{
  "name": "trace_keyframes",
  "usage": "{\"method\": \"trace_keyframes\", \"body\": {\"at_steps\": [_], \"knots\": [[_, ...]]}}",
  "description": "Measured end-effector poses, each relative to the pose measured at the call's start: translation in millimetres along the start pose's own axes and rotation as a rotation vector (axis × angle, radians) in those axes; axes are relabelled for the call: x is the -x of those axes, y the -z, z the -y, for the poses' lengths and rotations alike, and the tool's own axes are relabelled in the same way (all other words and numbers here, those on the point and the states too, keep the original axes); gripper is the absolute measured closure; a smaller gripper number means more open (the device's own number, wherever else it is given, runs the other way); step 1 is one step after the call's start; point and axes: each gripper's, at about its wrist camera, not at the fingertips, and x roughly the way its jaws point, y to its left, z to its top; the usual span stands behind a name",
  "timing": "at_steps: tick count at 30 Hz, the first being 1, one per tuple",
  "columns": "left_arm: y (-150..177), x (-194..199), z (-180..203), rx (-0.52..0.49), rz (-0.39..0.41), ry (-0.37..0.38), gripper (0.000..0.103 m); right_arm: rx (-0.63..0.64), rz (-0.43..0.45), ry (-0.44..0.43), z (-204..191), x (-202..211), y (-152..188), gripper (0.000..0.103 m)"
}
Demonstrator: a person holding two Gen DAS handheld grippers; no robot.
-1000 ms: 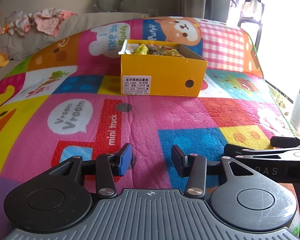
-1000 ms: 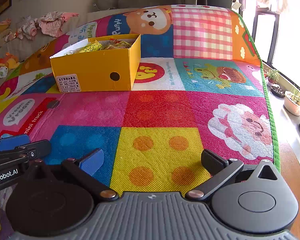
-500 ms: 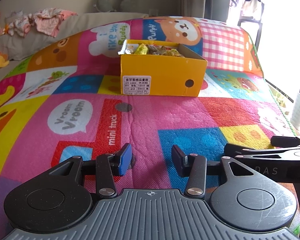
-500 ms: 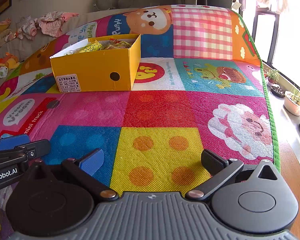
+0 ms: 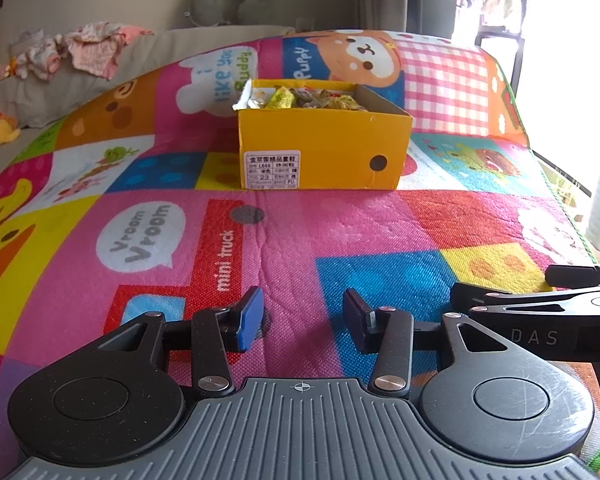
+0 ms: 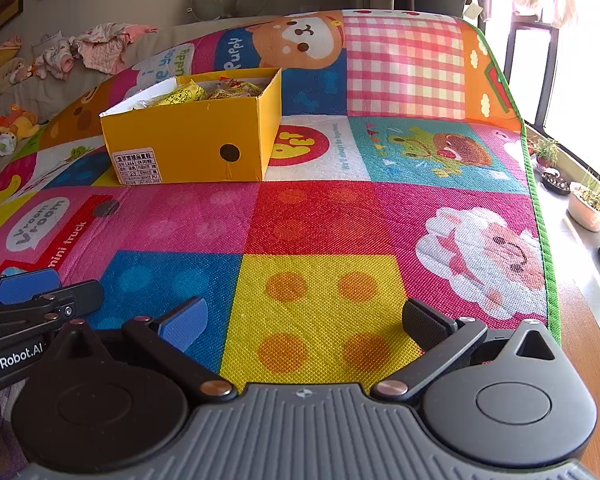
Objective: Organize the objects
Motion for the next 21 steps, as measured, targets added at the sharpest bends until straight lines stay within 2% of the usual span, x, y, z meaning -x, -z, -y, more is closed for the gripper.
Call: {"method": "trace_keyframes", "body": {"at_steps": [21], "knots": [[0.2,0.0,0.9,-0.013,-0.001,-0.009,0.054,0.0,0.0,0.0,0.0,0.1,0.1,0.0]]}}
